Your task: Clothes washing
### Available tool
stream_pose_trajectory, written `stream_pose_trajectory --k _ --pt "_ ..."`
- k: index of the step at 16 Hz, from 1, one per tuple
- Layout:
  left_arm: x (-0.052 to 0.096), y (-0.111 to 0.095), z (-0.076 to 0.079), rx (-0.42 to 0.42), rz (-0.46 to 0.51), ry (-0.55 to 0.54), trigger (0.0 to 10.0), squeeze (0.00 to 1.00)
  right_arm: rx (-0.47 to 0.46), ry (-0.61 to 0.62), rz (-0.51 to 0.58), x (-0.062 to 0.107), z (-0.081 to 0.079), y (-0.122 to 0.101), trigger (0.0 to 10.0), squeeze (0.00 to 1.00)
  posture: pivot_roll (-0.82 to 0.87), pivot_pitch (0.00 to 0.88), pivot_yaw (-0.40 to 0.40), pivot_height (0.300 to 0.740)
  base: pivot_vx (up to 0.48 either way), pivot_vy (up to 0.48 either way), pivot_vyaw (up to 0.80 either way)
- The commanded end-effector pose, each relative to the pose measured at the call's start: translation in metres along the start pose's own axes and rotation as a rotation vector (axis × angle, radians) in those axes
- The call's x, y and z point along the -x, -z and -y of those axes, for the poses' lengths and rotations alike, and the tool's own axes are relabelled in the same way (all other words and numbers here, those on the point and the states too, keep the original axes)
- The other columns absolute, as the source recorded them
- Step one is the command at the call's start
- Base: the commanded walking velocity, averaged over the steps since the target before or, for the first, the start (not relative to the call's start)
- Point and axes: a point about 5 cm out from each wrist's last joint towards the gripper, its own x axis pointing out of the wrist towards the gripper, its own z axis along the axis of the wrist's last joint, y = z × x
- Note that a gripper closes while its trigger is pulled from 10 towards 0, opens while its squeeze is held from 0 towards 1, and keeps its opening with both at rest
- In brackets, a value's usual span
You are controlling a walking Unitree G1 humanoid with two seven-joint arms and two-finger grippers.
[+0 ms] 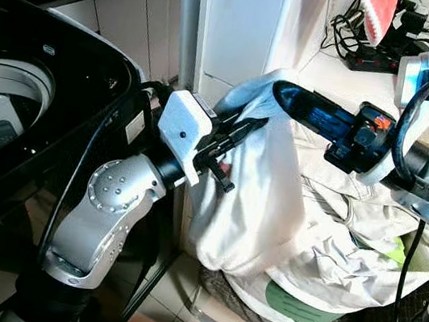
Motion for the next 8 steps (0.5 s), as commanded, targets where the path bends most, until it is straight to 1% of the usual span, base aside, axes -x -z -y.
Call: stream_pose_trajectory --k 1,2,3,4,5,6,7,8 --pt "0.004 0.004 -0.019 -0.042 -0.045 -0.098 0.0 0.00 0.045 -0.024 0.044 0.002 -0.005 -0.008 10.0 1.00 -0.03 0.000 0.015 0.740 0.000 0.000 0.00" --pt "0.005 0.001 -0.032 -0.082 -0.044 -0.153 0.0 0.00 0.048 -0.017 0.050 0.002 -0.005 -0.009 10.0 1.00 -0.03 0.000 0.016 0.740 0.000 0.000 0.00" --pt "0.008 -0.009 -0.060 -0.177 -0.039 -0.255 0.0 0.00 0.053 -0.004 0.060 0.002 -0.004 -0.010 10.0 1.00 -0.03 0.000 0.016 0.740 0.000 0.000 0.00" --pt "0.012 -0.025 -0.089 -0.272 -0.022 -0.355 0.0 0.00 0.071 0.001 0.063 0.002 -0.004 -0.011 10.0 1.00 -0.02 0.000 0.016 0.740 0.000 0.000 0.00" --pt "0.014 -0.035 -0.103 -0.325 -0.014 -0.397 0.0 0.00 0.082 -0.001 0.059 0.002 -0.005 -0.011 10.0 1.00 -0.02 0.000 0.016 0.740 0.000 0.000 0.00" --pt "0.020 -0.060 -0.134 -0.450 0.004 -0.491 0.0 0.00 0.109 -0.005 0.044 0.000 -0.007 -0.009 10.0 0.99 -0.01 0.000 0.013 0.740 0.000 0.000 0.00" --pt "0.027 -0.086 -0.159 -0.583 0.010 -0.573 0.0 0.00 0.133 -0.011 0.013 -0.002 -0.010 -0.003 10.0 0.06 -0.01 0.000 0.016 0.740 0.000 0.000 0.00" --pt "0.030 -0.099 -0.171 -0.661 0.003 -0.618 0.0 0.00 0.162 0.005 -0.017 -0.005 -0.010 0.001 10.0 0.00 -0.01 0.000 0.018 0.740 0.000 0.000 0.00"
